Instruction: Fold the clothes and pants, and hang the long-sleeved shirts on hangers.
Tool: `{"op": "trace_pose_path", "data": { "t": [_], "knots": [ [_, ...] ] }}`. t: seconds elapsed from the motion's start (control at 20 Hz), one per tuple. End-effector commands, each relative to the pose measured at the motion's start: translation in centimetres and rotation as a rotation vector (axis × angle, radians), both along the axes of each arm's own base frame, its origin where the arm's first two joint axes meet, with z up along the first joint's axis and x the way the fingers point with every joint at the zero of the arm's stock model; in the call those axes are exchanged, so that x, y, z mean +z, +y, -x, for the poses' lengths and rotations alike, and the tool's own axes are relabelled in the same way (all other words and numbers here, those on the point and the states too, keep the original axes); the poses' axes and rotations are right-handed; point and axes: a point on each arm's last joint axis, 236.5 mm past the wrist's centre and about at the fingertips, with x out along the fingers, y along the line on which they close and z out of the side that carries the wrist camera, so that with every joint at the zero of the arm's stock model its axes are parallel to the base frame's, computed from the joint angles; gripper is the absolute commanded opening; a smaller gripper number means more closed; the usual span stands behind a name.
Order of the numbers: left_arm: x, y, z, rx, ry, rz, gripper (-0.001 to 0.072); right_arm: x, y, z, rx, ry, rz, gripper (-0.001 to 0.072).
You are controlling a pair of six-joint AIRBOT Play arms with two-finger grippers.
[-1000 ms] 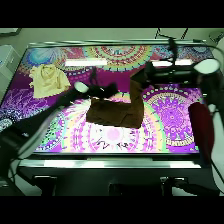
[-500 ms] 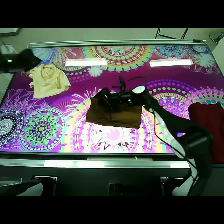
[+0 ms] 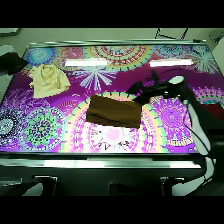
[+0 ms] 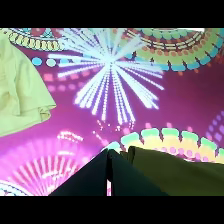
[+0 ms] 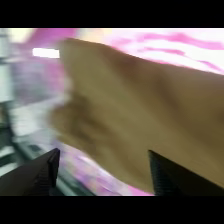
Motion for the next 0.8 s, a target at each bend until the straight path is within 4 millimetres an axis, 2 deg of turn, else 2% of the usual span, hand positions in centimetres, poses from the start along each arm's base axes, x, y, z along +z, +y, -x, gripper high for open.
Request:
{"op": "trace_pose_path", "data": {
  "t": [0.0,0.1,0.2,0.35,0.45,0.5,0.55,0.65,0.75],
  "knots": [
    [-0.9,0.1,0.2,-0.002,0.021,-0.006,0.0023,-5.7,-10.8,6.9,0.003,0.273,0.323,0.0678],
    [-1.0,-0.1,0.2,-0.005,0.023,-0.003,0.0023,-7.7,-7.9,7.7,-0.006,0.269,0.211,0.0675],
    [-1.0,-0.6,0.3,-0.015,0.025,0.0,0.0023,-8.7,-4.9,7.1,-0.034,0.21,0.112,0.0658],
    [-1.0,-1.5,0.4,-0.036,0.026,0.004,0.0023,-9.7,-3.0,5.5,-0.069,0.147,0.083,0.0567],
    [-0.8,-2.5,0.5,-0.059,0.022,0.013,0.0023,-9.8,-2.2,4.5,-0.091,0.113,0.079,0.0478],
    [-0.8,-2.9,0.5,-0.067,0.02,0.013,0.0023,-9.2,-1.6,4.0,-0.086,0.081,0.053,0.0304],
    [-0.7,-3.3,0.5,-0.075,0.017,0.013,0.0023,-8.1,-0.9,3.5,-0.08,0.055,0.004,0.0038],
    [-0.7,-3.5,0.4,-0.079,0.012,0.013,0.0023,-3.9,-0.4,2.1,-0.019,-0.057,-0.103,0.0037],
    [-0.8,-3.5,0.1,-0.075,0.008,0.014,0.0024,1.2,-2.5,0.2,0.001,-0.154,-0.126,0.0034]
  ]
}}
